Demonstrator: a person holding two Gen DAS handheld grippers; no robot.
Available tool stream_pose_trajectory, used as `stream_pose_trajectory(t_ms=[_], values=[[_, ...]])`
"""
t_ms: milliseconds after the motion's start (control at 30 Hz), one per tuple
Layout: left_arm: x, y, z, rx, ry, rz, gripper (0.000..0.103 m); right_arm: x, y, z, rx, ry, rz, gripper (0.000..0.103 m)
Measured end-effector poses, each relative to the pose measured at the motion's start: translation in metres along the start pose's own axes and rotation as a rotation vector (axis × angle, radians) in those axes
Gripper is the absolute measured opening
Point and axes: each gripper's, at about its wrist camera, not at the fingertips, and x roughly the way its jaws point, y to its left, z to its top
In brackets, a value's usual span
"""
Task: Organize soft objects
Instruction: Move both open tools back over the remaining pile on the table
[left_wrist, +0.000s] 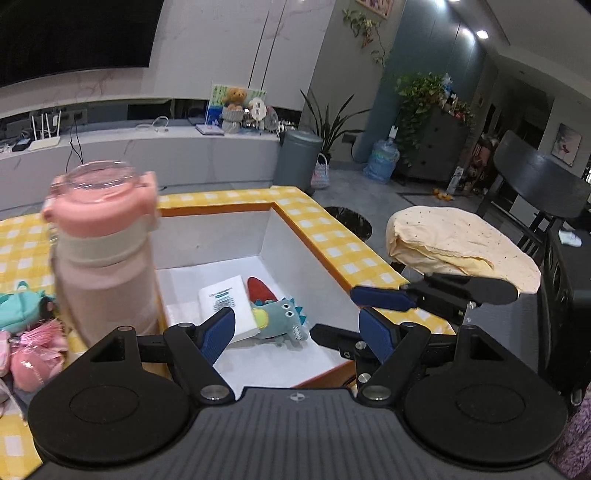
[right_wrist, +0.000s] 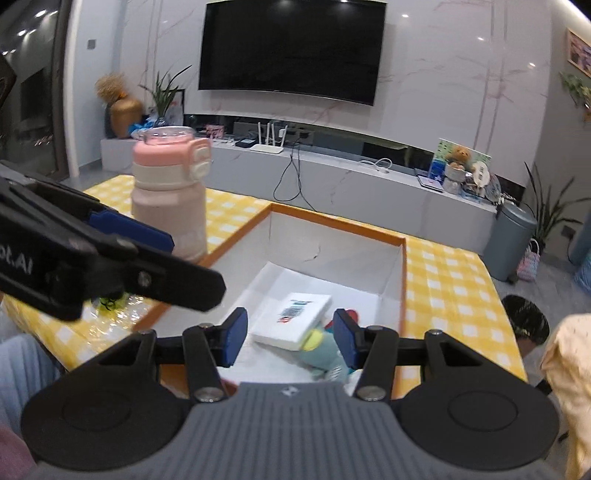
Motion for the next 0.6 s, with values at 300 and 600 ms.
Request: stream_pose_trajectory(t_ms=[300,600], values=[[-0.030,0.045,-0.028,-0.070,-0.014,0.107,0.089,0.008,0.057,-0.003,0.058,0.008,0.032,0.052],[-0.062,0.104,-0.064,-0.165,0.000,0.251,0.087,0.037,0.105,0.002,0.046,0.080,0.103,0.054]])
